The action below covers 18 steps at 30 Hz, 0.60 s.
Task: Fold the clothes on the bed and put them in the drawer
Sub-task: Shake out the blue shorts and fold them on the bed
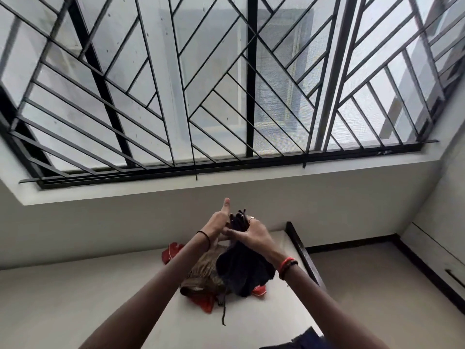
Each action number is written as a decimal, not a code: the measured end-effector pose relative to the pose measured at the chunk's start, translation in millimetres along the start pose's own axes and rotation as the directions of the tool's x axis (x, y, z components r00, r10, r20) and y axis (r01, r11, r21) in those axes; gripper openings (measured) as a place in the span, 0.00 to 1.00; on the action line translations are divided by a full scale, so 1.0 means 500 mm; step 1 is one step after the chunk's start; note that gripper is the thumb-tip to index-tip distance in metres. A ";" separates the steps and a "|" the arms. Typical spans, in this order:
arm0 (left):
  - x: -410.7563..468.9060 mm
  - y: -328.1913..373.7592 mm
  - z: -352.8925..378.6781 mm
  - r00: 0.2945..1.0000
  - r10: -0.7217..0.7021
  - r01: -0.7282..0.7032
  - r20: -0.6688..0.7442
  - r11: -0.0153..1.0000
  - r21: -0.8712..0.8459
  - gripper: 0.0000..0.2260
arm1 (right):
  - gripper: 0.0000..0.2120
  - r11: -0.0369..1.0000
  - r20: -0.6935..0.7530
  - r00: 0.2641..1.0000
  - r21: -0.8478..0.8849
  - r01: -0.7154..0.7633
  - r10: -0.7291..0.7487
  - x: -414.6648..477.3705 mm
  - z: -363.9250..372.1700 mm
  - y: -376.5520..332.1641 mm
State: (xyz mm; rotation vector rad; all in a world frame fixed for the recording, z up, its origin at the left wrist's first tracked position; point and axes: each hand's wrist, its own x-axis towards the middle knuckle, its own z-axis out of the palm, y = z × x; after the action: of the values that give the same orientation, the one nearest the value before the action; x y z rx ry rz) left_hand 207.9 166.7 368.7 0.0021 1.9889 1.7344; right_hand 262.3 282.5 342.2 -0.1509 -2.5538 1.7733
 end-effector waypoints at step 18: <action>0.034 -0.103 -0.138 0.875 0.173 -0.484 0.452 0.308 0.819 0.54 | 0.16 0.803 0.246 0.968 0.587 -0.107 -0.050 -0.039 -0.133 0.005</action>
State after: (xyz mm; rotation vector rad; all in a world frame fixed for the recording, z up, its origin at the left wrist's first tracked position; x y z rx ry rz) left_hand 184.3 98.1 319.2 1.0745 2.5494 0.4427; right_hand 287.2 343.7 363.8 0.0603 -1.9728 2.6546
